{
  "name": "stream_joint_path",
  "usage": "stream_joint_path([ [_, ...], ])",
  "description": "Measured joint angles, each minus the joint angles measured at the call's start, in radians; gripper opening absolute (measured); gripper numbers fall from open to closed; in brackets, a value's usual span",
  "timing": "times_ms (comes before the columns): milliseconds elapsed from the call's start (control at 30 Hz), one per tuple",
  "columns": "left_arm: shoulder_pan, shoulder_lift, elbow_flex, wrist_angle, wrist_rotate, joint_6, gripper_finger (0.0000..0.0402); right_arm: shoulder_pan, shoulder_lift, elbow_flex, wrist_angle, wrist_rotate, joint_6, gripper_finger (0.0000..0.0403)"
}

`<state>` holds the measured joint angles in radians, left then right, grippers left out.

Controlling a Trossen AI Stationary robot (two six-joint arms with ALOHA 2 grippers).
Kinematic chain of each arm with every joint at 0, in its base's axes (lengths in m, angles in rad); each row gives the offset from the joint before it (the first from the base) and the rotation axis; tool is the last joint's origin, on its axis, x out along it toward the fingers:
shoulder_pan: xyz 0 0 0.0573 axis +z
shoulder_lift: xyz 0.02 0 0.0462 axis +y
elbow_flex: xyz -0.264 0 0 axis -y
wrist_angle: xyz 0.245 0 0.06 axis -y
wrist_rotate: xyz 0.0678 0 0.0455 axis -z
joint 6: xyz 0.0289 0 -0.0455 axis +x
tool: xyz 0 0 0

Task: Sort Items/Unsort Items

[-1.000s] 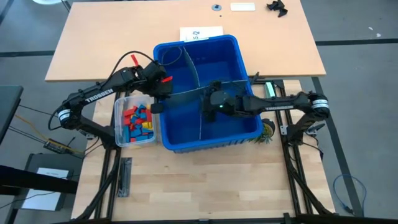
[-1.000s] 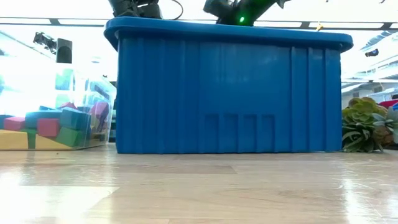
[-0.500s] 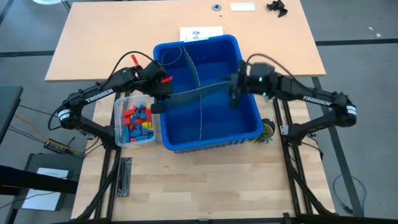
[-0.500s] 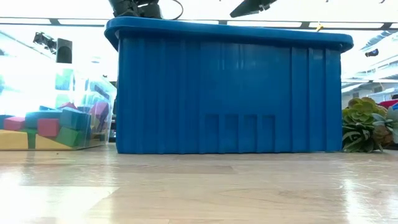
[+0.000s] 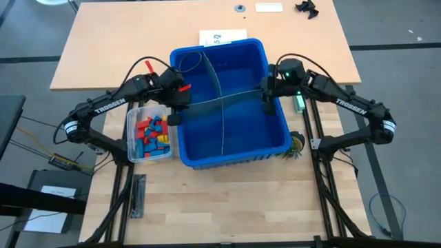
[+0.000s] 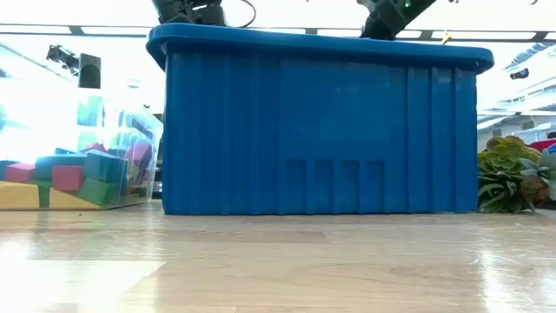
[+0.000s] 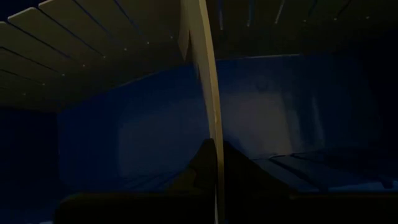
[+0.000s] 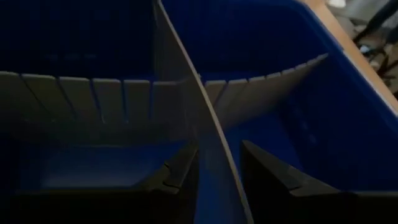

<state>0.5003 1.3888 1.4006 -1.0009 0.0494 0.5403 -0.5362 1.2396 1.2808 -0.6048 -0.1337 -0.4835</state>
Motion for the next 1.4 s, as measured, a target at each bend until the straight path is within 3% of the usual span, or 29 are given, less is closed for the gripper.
stream_joint_path([
  [167, 0.0, 0.0, 0.0, 0.002, 0.0, -0.001, 0.0015, -0.023, 0.0, 0.0, -0.031, 0.012, 0.0, 0.0127],
  [500, 0.0, 0.0, 0.0, 0.003, 0.0, -0.001, 0.0015, -0.058, -0.036, 0.0, -0.154, 0.001, 0.009, 0.0198],
  [700, 0.0, 0.0, 0.0, 0.003, 0.0, -0.001, 0.0015, -0.079, -0.066, 0.0, -0.202, -0.003, 0.008, 0.0202],
  [967, 0.0, 0.0, 0.001, 0.002, 0.0, -0.001, 0.0015, -0.121, -0.043, 0.0, -0.217, 0.013, -0.016, 0.0158],
  [1067, 0.0, 0.0, 0.001, 0.002, -0.001, 0.0, 0.0015, -0.126, -0.04, 0.0, -0.211, 0.022, -0.024, 0.0117],
  [1233, 0.0, -0.001, 0.002, 0.006, 0.0, -0.007, 0.0016, -0.128, -0.04, 0.0, -0.211, 0.134, -0.068, 0.0022],
  [1400, 0.0, 0.0, 0.029, -0.004, -0.004, -0.073, 0.0016, -0.139, -0.035, 0.0, -0.202, 0.121, -0.047, 0.0015],
])
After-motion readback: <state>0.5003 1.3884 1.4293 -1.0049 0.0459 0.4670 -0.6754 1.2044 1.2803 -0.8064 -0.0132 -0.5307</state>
